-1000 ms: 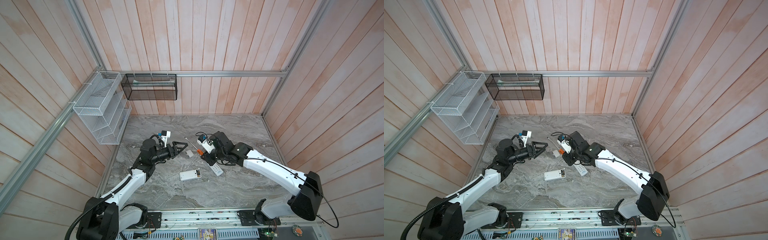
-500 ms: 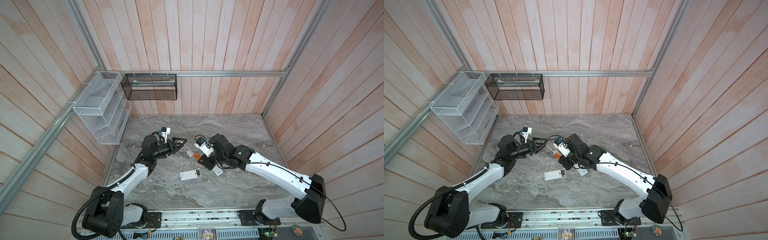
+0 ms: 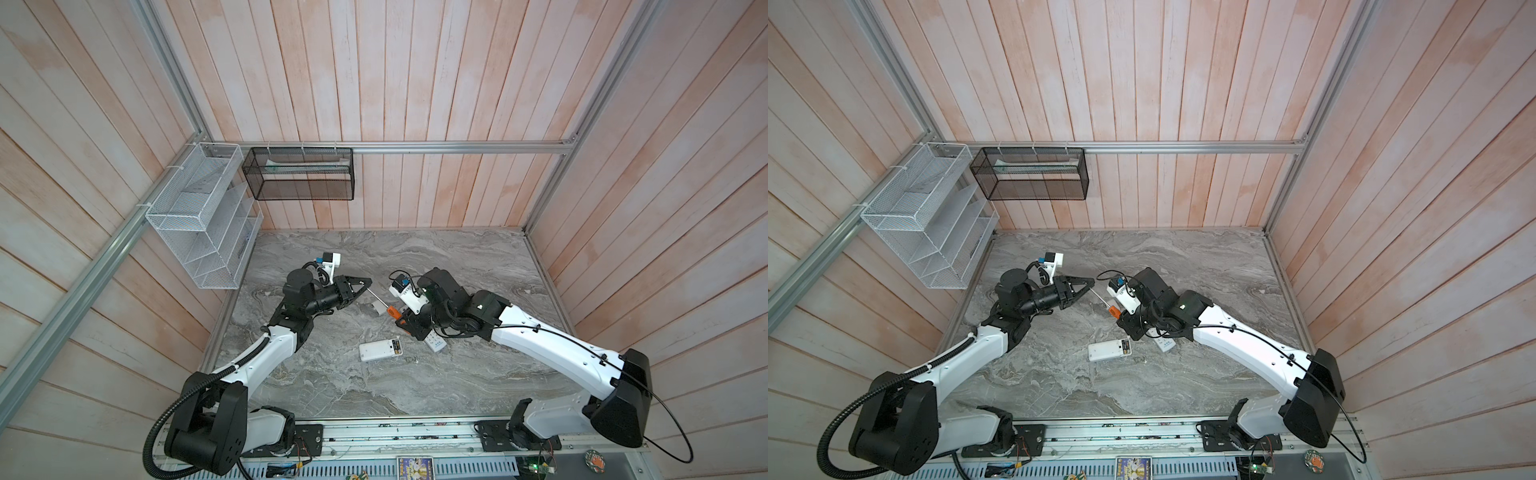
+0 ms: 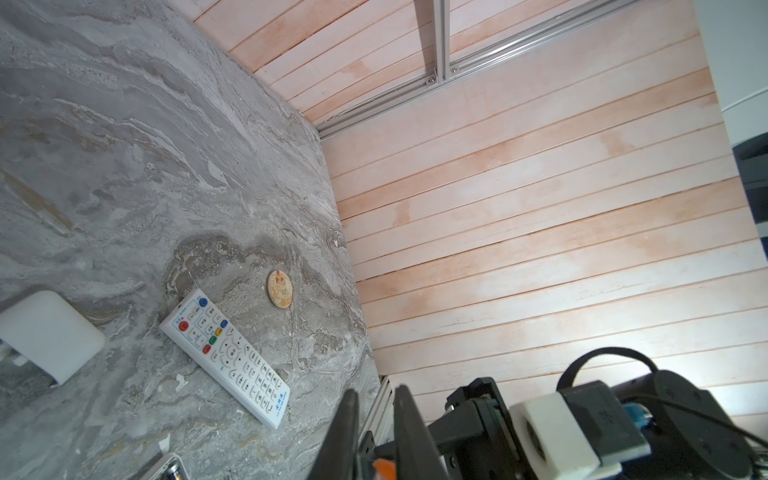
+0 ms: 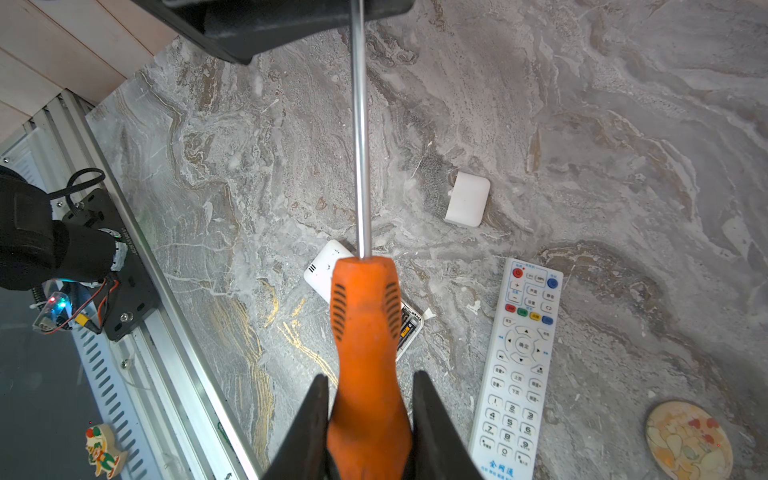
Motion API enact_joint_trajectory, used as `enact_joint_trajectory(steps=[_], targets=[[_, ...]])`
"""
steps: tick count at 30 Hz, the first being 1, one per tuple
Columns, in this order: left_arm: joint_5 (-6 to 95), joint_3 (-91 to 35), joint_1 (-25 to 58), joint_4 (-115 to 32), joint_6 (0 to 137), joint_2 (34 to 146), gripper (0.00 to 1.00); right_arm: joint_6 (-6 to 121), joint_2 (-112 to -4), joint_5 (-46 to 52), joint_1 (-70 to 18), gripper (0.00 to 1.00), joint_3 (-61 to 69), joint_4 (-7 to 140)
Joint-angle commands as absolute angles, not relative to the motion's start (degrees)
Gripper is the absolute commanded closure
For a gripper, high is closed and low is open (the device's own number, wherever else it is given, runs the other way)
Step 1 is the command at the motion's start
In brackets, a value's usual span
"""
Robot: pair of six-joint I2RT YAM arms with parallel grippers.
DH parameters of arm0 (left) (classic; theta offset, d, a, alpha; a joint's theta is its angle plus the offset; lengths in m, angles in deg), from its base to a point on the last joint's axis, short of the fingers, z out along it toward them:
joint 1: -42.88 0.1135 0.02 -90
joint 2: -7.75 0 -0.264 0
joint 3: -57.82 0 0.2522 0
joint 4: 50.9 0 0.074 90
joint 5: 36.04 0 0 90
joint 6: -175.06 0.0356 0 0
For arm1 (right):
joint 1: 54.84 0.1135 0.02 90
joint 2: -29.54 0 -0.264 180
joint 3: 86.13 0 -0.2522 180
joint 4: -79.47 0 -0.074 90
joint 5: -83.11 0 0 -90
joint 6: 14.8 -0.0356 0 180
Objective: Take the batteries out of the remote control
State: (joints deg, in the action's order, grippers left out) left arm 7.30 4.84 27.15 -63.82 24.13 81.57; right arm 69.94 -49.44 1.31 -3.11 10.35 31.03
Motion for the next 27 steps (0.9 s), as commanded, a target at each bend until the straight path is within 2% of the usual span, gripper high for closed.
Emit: enact_joint_trajectory(steps=[1, 4, 6, 9, 10, 12, 14, 17, 20, 27], targets=[[6.1, 3.5, 27.4, -65.5, 24.6, 81.9, 0.93, 69.1, -48.4, 0.9, -2.7, 0.85, 8.7, 30.9], [6.1, 3.5, 27.5, -65.6, 24.4, 81.9, 0.98, 69.0, -48.6, 0.6, -2.7, 0.85, 8.7, 31.5], [6.3, 3.7, 27.5, -65.6, 23.9, 81.8, 1.00, 68.7, -48.5, 0.2, -2.8, 0.77, 8.8, 32.3], [7.2, 4.9, 28.2, -67.6, 21.4, 81.6, 1.00, 67.6, -46.8, -1.4, -3.0, 0.57, 10.0, 35.3], [7.6, 5.7, 28.7, -69.2, 19.4, 81.6, 1.00, 66.3, -45.9, -1.7, -3.5, 0.47, 10.5, 36.7], [8.5, 7.0, 29.9, -73.2, 14.9, 81.9, 1.00, 63.1, -44.2, 1.2, -6.4, 0.32, 11.2, 39.4], [10.6, 8.0, 30.7, -77.3, 9.9, 82.4, 1.00, 56.6, -41.6, 6.6, -11.2, 0.18, 14.0, 45.1], [15.3, 8.9, 30.8, -82.5, 3.8, 82.7, 1.00, 44.0, -37.4, 19.2, -18.0, 0.03, 22.9, 59.7], [19.8, 9.7, 30.7, -86.5, -0.5, 82.6, 1.00, 35.3, -36.3, 26.4, -21.2, 0.02, 28.6, 71.6], [25.1, 10.3, 29.9, -86.8, -3.6, 80.4, 1.00, 29.0, -39.0, 34.6, -22.0, 0.02, 31.2, 82.2]])
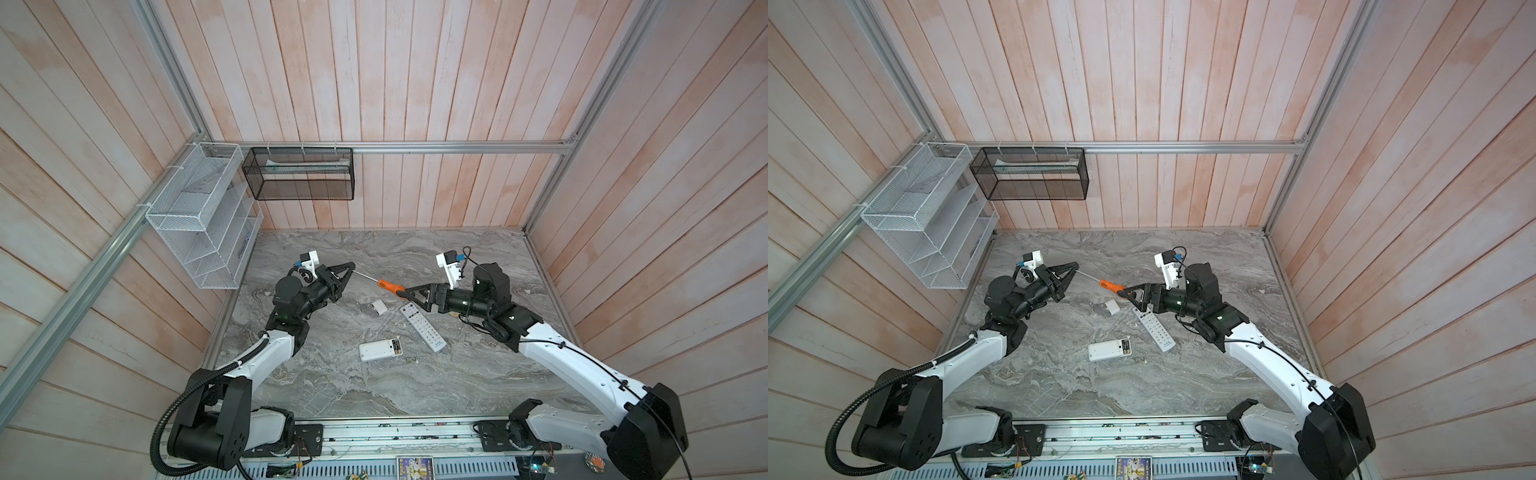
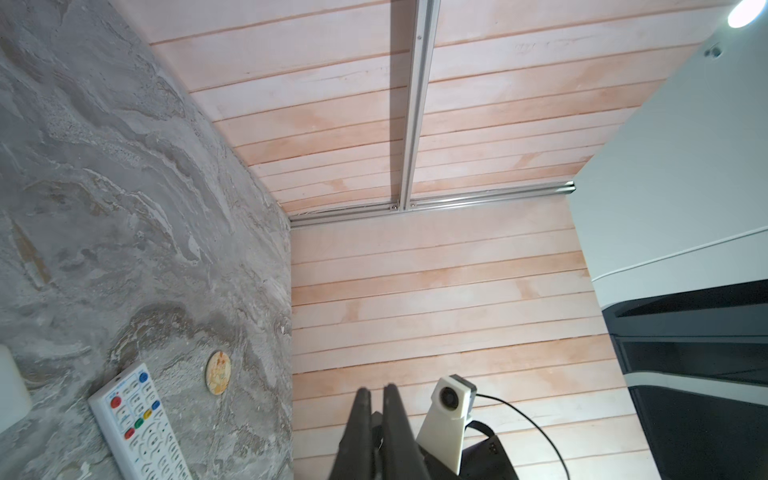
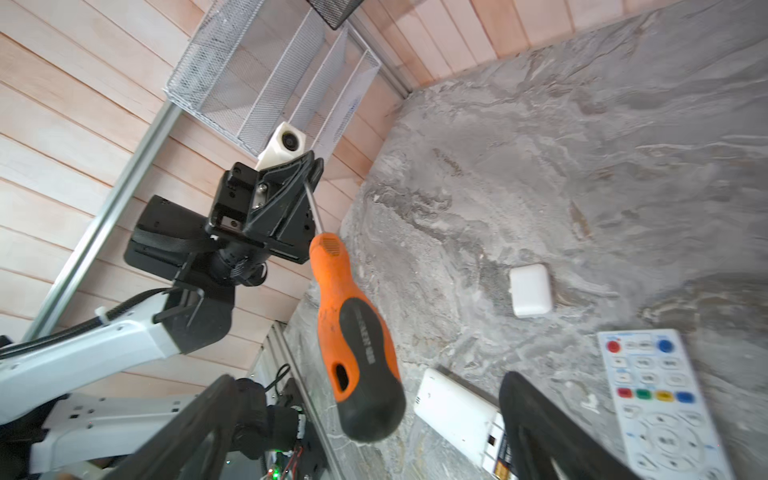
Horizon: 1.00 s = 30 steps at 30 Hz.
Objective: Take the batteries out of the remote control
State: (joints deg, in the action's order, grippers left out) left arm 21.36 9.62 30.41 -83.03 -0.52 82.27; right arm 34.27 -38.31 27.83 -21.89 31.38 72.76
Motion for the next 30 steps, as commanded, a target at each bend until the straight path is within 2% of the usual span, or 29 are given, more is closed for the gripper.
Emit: enact_joint_trajectory(steps=[1, 9, 30], targets=[[25.6, 10.5, 29.8, -86.0, -3.5, 80.0, 1.00, 29.0, -39.6, 35.0, -21.8, 0.02, 31.1, 82.5], [26.4, 11.7, 29.4, -85.5, -4.0, 79.0, 1.00, 28.8, -44.0, 37.1, -20.0, 0.08, 28.7, 85.8], [25.0, 11.6, 28.6, -84.2, -4.0, 79.1, 1.00, 30.5, -50.3, 36.9, -18.9, 0.32, 24.6, 86.9]])
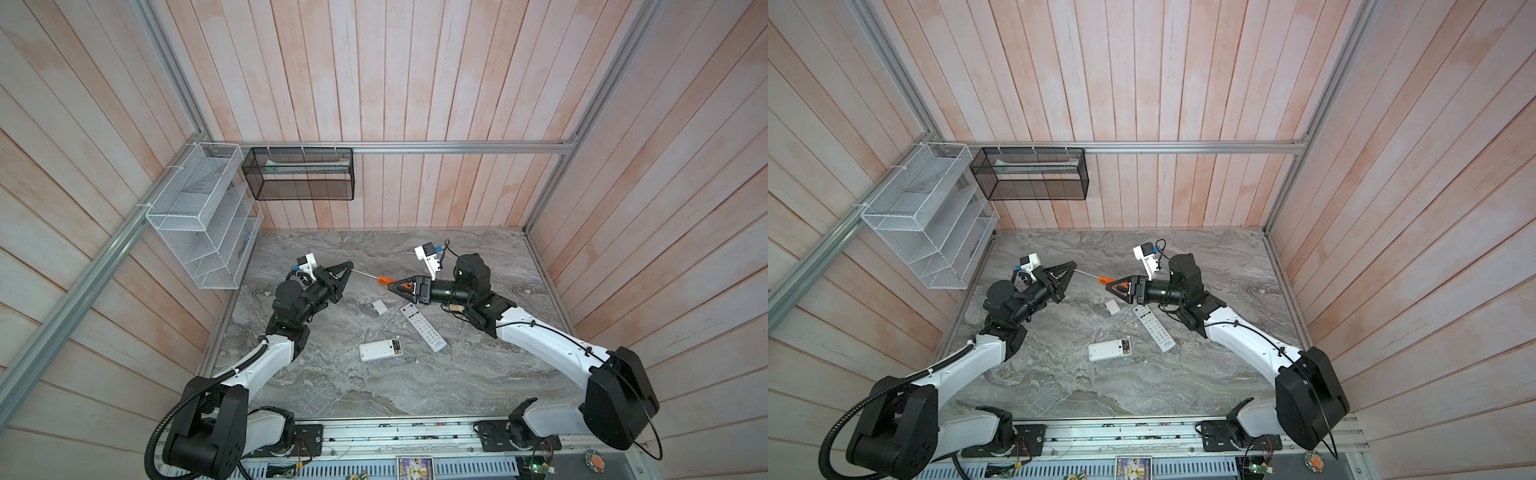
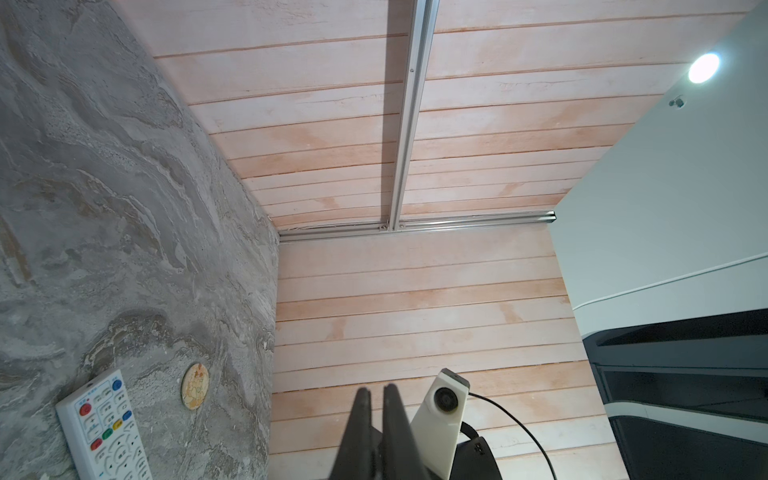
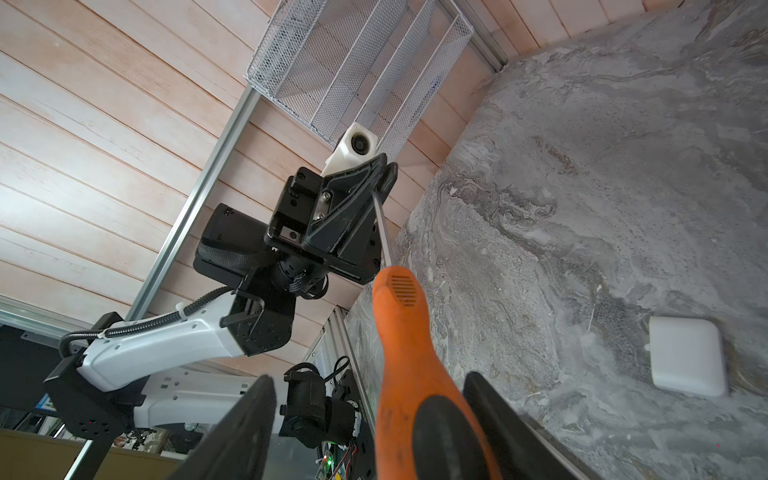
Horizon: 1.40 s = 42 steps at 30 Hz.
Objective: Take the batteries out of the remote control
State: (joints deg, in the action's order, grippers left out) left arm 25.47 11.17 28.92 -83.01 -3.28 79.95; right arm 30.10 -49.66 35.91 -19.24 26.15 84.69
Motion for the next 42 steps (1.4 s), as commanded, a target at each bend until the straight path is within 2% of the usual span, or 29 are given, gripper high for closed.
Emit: enact_joint_trajectory(steps=[1, 16, 28, 29, 31, 32, 37, 42], targets=[[25.1, 11.5, 28.6, -84.1, -4.0, 79.1, 1.00, 30.5, -50.6, 37.0, -18.9, 0.33, 24.5, 87.1], [25.2, 11.5, 27.9, -83.8, -3.7, 79.4, 1.00, 30.5, -51.8, 36.9, -18.9, 0.55, 24.2, 87.2], [25.7, 12.1, 28.2, -82.1, -3.5, 78.8, 0.99, 32.0, -50.8, 34.7, -18.9, 0.83, 24.2, 84.7], [25.6, 12.1, 28.4, -81.3, -3.2, 78.5, 0.96, 32.1, -50.5, 34.4, -19.0, 0.84, 24.3, 84.5], [25.6, 12.3, 28.7, -79.3, -2.0, 77.6, 0.75, 32.4, -50.0, 33.8, -19.2, 0.86, 24.5, 83.9], [25.6, 12.2, 28.9, -78.1, -1.3, 77.0, 0.68, 32.5, -49.7, 33.7, -19.5, 0.86, 24.6, 83.5], [24.2, 12.6, 30.5, -73.2, 2.0, 74.4, 0.46, 33.9, -47.7, 33.8, -21.7, 0.88, 24.8, 79.9], [18.8, 11.1, 33.3, -60.7, 12.0, 71.6, 0.29, 37.6, -44.3, 33.7, -25.4, 0.89, 23.5, 69.3]])
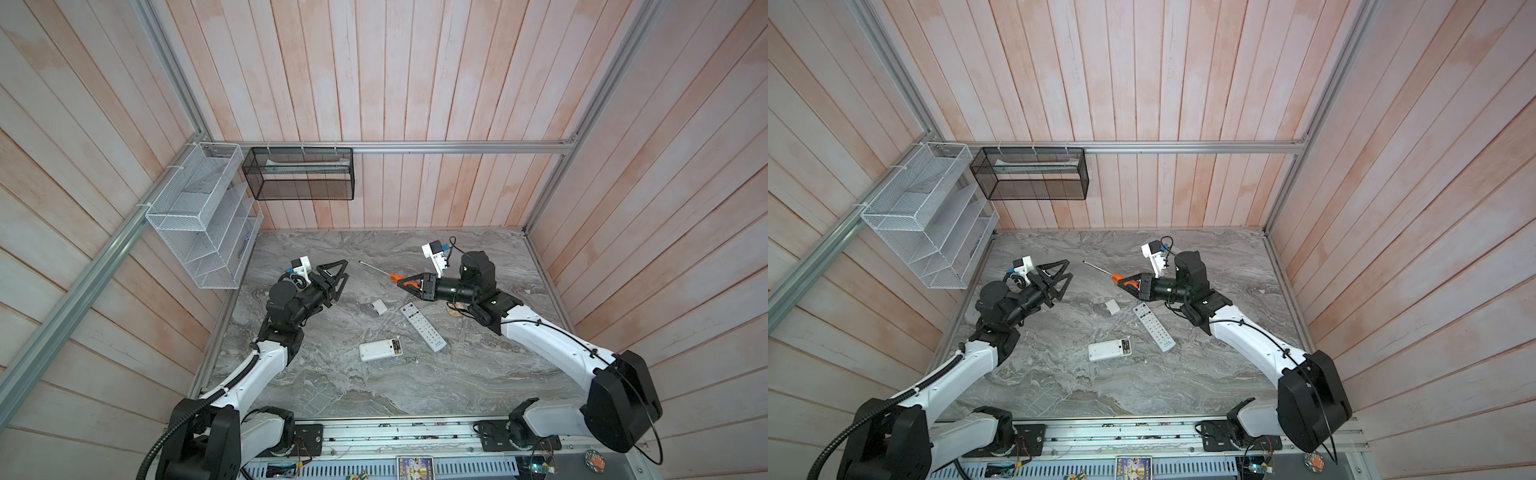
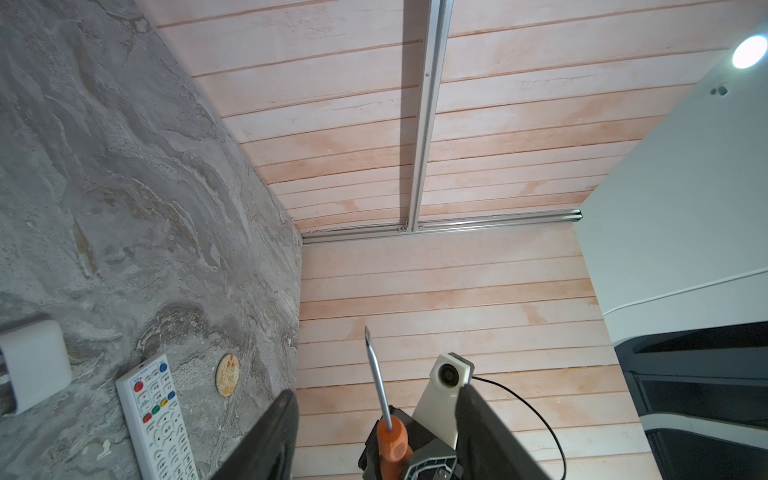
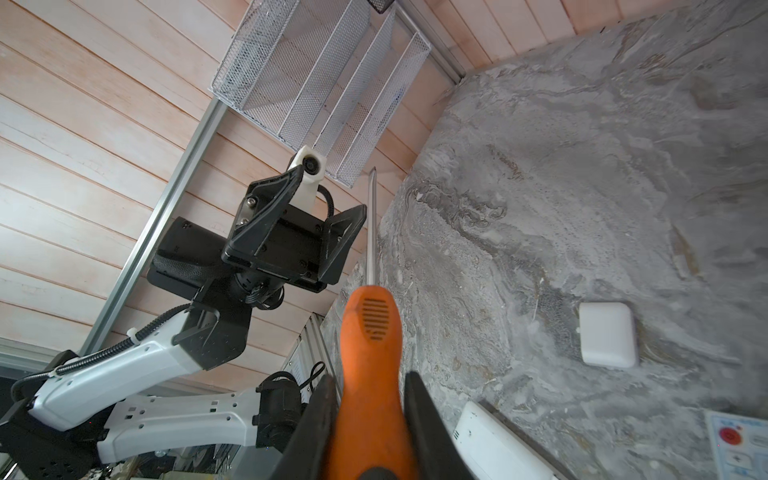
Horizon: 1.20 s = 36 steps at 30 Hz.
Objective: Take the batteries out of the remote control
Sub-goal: 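Grasp the opened remote with the left gripper while the right gripper brings the screwdriver over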
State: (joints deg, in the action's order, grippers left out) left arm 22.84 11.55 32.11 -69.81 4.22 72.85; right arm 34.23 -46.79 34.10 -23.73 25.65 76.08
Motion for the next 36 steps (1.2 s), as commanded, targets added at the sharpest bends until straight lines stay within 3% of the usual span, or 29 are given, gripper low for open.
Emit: enact_joint_trajectory(steps=[1, 8, 17, 19, 26, 36], targets=[[16.8, 9.2, 33.8, -54.8, 17.8, 71.4, 0.26, 38.9, -43.8, 33.7, -26.2, 0.89, 22.6, 65.3], [15.6, -8.2, 30.6, -15.7, 57.6, 77.0, 0.14, 53.1, -41.7, 26.2, -27.4, 0.89, 11.3, 34.1], [26.9, -17.2, 16.0, 3.5, 98.6, 83.1, 0.05, 60.9, -45.3, 16.1, -27.1, 0.89, -0.7, 9.1], [29.9, -16.3, 13.8, 5.8, 106.9, 83.5, 0.00, 61.5, -45.3, 14.4, -26.9, 0.89, -1.5, 6.2], [33.7, -10.0, 10.4, 6.6, 127.9, 85.9, 0.00, 62.9, -46.1, 10.3, -24.3, 0.90, 1.2, 0.2], [30.6, -1.4, 10.1, -9.1, 132.2, 90.1, 0.01, 59.4, -43.1, 14.6, -22.0, 0.90, 9.2, 4.7]])
